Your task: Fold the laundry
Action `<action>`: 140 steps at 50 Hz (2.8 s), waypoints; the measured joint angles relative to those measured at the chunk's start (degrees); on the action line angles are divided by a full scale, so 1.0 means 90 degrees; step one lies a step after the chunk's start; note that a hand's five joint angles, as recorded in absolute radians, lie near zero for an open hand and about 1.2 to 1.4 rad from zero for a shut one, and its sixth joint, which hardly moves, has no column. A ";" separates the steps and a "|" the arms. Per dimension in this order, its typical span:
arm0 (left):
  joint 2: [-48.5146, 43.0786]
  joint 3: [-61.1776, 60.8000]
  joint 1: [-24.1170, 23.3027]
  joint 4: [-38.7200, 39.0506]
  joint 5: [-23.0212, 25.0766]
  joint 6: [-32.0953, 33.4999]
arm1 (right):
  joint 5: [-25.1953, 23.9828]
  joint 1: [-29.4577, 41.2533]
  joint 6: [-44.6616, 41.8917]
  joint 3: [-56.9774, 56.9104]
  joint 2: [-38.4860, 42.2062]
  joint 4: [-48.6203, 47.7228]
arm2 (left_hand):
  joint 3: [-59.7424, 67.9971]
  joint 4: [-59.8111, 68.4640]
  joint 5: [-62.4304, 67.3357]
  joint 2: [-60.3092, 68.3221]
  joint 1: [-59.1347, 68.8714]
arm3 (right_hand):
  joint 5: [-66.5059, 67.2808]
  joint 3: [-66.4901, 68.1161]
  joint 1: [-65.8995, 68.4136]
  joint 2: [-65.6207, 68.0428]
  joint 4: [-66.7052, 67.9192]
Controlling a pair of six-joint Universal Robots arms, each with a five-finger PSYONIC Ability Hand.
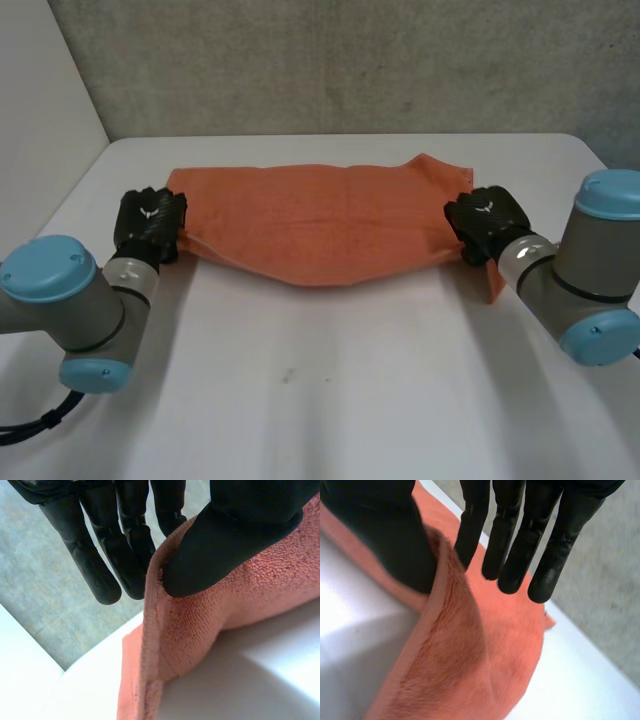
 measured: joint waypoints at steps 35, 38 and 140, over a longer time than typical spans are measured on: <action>0.0515 -0.0554 0.0135 -0.0275 -0.0043 0.0178 | 0.0076 -0.1144 0.2748 0.0816 -0.0167 0.0507 | 0.0000 0.0001 0.0000 0.0000 0.0000 | -0.2542 -0.2555 -0.1948 -0.2435 -0.2531; 0.0500 -0.0549 0.0138 -0.0271 -0.0043 0.0176 | 0.0085 -0.1135 0.2704 0.0796 -0.0030 0.0507 | 0.0000 0.0001 0.0000 0.0000 -0.0001 | -0.2542 -0.2555 -0.1948 -0.2435 -0.2531; -0.0914 0.2246 0.0550 -0.1984 -0.0192 0.1073 | 0.0543 -0.0582 -0.3553 -0.1322 0.1254 -0.1080 | -0.0005 -0.0001 -0.0037 0.0001 -0.0062 | 0.1134 0.1353 0.0930 0.1328 0.1382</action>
